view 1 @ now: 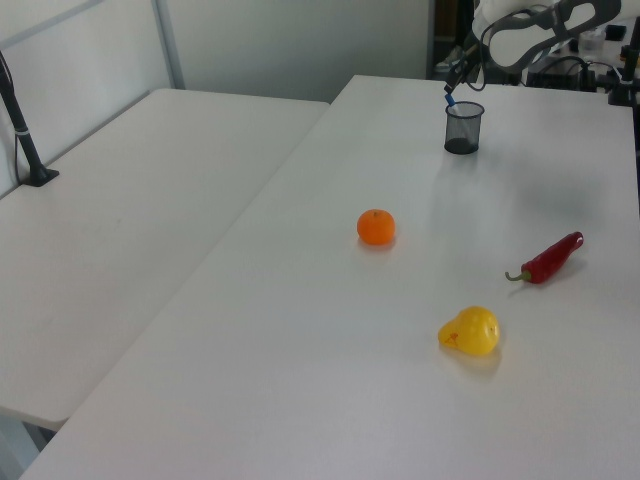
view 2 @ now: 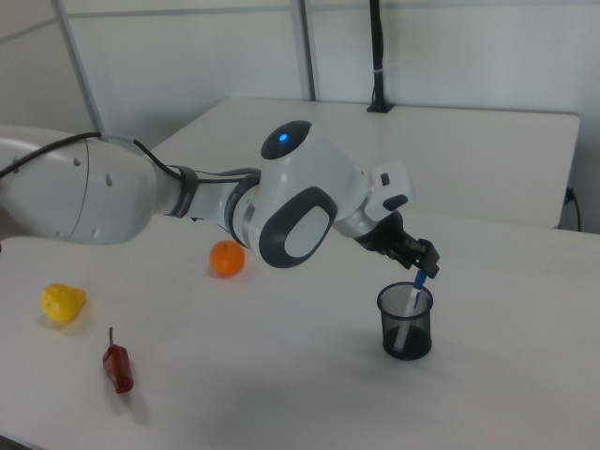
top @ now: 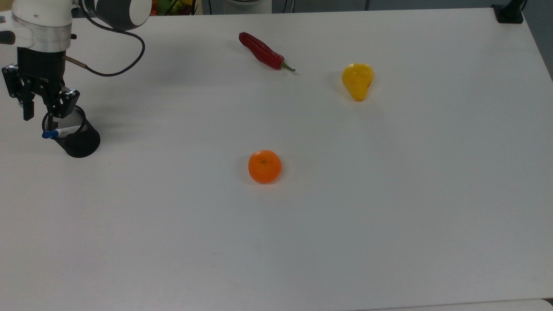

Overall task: Take marker pen
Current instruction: 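Lower the gripper and close it on the blue-capped marker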

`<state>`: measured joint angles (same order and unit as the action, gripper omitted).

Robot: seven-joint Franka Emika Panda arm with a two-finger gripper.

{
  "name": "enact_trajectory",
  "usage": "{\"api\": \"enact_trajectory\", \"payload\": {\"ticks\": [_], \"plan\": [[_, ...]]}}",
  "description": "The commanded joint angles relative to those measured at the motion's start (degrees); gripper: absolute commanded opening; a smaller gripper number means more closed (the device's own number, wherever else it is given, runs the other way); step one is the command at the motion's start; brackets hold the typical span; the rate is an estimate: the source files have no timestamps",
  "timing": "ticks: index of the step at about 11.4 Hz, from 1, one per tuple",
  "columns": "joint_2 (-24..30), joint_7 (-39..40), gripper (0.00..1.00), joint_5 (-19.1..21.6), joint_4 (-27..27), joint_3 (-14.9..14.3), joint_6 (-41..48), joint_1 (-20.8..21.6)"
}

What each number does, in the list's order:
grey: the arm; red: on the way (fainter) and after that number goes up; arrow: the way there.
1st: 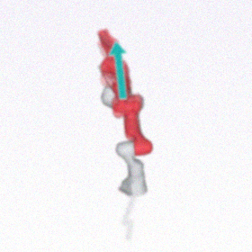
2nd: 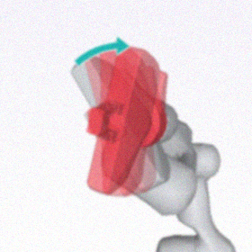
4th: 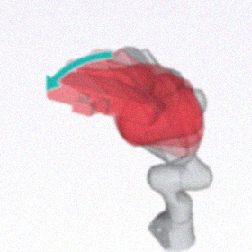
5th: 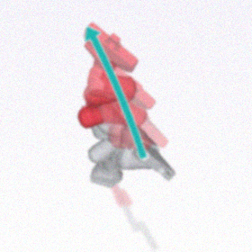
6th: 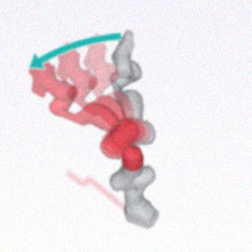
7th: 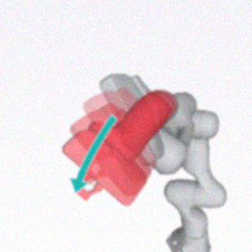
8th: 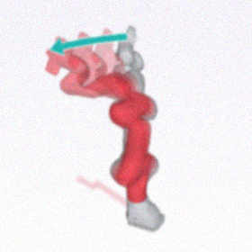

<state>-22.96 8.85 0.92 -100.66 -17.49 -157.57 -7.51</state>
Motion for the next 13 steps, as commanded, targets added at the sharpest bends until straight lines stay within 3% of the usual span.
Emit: {"api": "enact_trajectory", "payload": {"ticks": [1, 11, 12, 13], "plan": [[-1.5, 0.6, 0.53, -1.4, -0.7, -0.4, -2.8, -0.3], [-3.3, 0.6, 0.54, -1.4, -0.7, -0.3, -5.2, -0.1], [-3.6, 0.6, 0.51, -1.4, -0.6, -0.3, -5.5, -0.1], [-3.8, 0.6, 0.41, -1.5, -0.7, -0.3, -5.7, -0.1]]}}
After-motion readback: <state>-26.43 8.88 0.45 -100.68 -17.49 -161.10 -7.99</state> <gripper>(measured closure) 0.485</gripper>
